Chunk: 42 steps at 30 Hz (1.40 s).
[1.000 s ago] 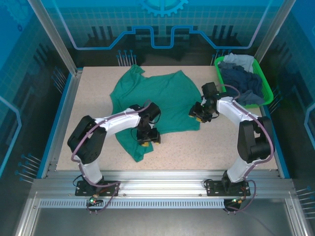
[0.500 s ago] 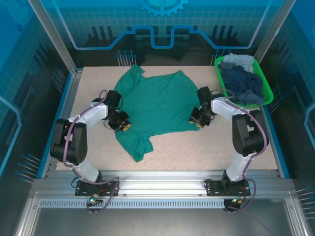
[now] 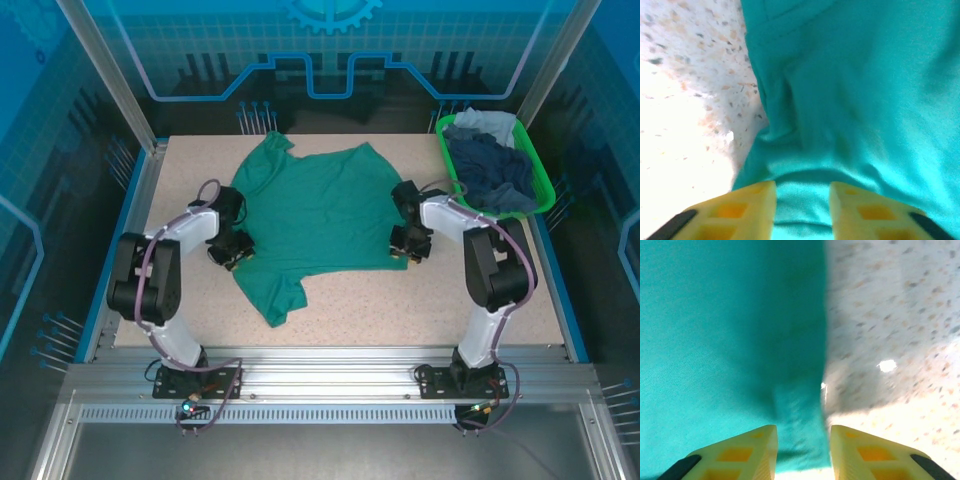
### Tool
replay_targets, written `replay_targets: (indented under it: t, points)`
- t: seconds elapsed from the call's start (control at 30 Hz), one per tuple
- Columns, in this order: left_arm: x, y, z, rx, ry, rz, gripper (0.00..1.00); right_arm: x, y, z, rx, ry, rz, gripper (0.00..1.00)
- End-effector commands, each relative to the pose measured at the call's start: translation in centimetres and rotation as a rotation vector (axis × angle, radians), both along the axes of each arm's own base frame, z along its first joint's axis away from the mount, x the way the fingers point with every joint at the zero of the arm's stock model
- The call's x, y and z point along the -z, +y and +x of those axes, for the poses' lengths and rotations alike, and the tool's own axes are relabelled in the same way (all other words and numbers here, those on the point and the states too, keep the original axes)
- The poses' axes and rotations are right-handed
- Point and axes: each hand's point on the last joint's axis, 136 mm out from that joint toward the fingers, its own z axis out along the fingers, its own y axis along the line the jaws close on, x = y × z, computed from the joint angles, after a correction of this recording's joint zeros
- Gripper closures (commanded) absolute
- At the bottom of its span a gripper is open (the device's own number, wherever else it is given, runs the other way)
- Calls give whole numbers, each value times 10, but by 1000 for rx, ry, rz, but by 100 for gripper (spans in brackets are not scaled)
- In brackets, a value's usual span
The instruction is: Fold and stack the t-shirts
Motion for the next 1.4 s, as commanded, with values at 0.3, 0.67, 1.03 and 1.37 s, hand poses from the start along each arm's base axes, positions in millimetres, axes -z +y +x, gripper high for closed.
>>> replay_targets:
  t: [0.3, 0.67, 1.03, 1.37]
  points:
    - [5, -41, -145, -209, 123, -297, 90, -48, 241, -99, -754, -127, 406, 61]
    - [18, -59, -144, -226, 95, -412, 80, 5, 256, -109, -691, 5, 157, 61]
    - [19, -86, -120, -154, 77, -410, 75, 40, 238, -109, -604, 147, 149, 91]
    - [17, -92, -93, -97, 2, -364, 80, 28, 249, -113, -577, 175, 295, 100]
